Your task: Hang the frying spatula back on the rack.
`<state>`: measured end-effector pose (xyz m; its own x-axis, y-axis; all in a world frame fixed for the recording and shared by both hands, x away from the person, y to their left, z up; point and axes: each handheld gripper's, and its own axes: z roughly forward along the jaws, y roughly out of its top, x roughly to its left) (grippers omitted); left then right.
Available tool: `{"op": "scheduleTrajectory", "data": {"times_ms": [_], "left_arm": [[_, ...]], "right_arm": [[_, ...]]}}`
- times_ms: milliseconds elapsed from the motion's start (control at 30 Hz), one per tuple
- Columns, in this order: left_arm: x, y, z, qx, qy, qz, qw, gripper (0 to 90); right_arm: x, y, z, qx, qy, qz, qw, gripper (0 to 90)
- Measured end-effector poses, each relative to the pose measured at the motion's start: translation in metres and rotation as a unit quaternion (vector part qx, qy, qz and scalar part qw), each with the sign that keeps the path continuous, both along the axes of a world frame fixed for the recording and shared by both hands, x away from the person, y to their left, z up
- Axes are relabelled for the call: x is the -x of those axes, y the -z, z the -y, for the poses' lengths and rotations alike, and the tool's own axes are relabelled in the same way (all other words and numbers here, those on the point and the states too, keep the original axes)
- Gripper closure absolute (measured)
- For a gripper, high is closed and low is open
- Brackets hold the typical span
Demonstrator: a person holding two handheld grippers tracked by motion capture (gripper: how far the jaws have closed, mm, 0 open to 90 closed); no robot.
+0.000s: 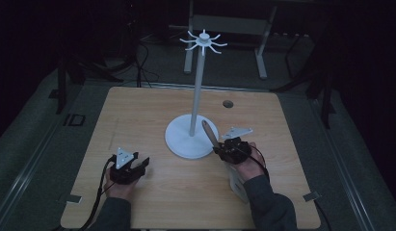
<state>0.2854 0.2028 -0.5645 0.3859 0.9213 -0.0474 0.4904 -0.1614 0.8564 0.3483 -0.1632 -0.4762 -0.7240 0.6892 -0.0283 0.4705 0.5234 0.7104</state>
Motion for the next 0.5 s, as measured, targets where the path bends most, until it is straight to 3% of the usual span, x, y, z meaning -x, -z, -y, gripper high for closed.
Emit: {"op": "scheduleTrajectory", "data": {"times_ms": [500], "left_arm": [[0.0,-0.0001,-0.0003,0.0,0.0,-0.001,1.0,47.7]], "right_arm": [[0.0022,-0.01,0.0042,-0.023,0.012,0.018,0.9995,73.9]]}}
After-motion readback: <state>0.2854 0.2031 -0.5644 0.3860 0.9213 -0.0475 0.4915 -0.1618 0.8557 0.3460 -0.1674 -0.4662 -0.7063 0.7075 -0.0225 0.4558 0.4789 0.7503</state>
